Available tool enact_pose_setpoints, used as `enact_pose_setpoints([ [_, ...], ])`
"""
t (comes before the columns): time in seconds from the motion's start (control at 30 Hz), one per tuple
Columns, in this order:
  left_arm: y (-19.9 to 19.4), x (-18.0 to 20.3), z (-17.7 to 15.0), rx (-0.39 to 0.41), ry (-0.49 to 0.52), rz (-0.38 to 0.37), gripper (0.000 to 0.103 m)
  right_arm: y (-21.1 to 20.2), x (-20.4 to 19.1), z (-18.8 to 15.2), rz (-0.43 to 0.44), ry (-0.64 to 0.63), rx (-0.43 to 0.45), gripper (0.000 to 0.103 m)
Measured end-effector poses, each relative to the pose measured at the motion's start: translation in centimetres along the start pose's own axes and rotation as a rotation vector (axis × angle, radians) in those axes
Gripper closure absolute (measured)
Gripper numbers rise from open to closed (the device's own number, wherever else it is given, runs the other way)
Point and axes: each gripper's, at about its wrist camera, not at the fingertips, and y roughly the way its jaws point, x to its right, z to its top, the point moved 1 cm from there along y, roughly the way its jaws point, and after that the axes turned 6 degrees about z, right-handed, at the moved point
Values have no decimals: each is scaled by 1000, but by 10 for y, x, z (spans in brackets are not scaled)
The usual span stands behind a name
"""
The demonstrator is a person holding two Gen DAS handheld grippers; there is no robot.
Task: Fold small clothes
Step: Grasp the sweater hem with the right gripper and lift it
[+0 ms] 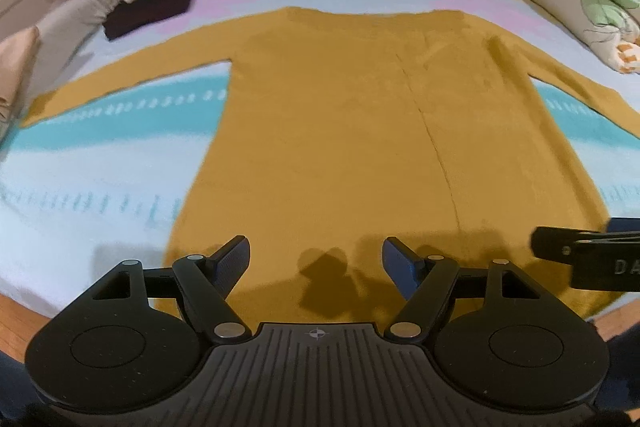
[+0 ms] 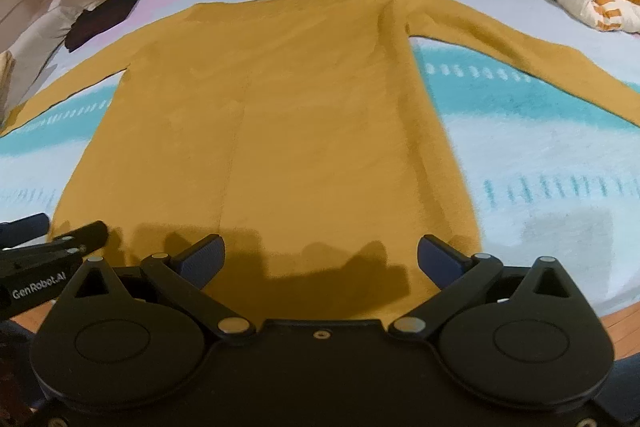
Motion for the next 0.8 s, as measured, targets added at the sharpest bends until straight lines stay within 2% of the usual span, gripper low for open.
enact_pose_setpoints([
  [0.03,0,0,1,-9,-3,-4,31,1,0,0,11,1,-5,4],
  [0.1,-1,0,2,-13,-19,10,31,2,0,0,17,-4,-20,17],
  [0.17,-1,-1,5,-19,-34,14,32,3,-1,-1,20,-12,-34,20],
  [0.23,1,-3,8,-38,-59,-14,33,4,-1,0,45,-9,-49,21],
  [0.3,3,-4,11,-60,-79,-53,39,2,1,2,83,5,-54,31],
  [0.33,4,-4,14,-73,-83,-66,44,0,4,4,102,14,-57,33],
  [0.37,3,-3,17,-76,-85,-70,44,-2,6,7,116,24,-54,36],
  [0.57,-6,2,55,3,-61,-67,45,-30,51,43,176,129,24,38],
  [0.8,-6,18,128,125,-28,-67,46,-63,133,108,31,199,174,37],
])
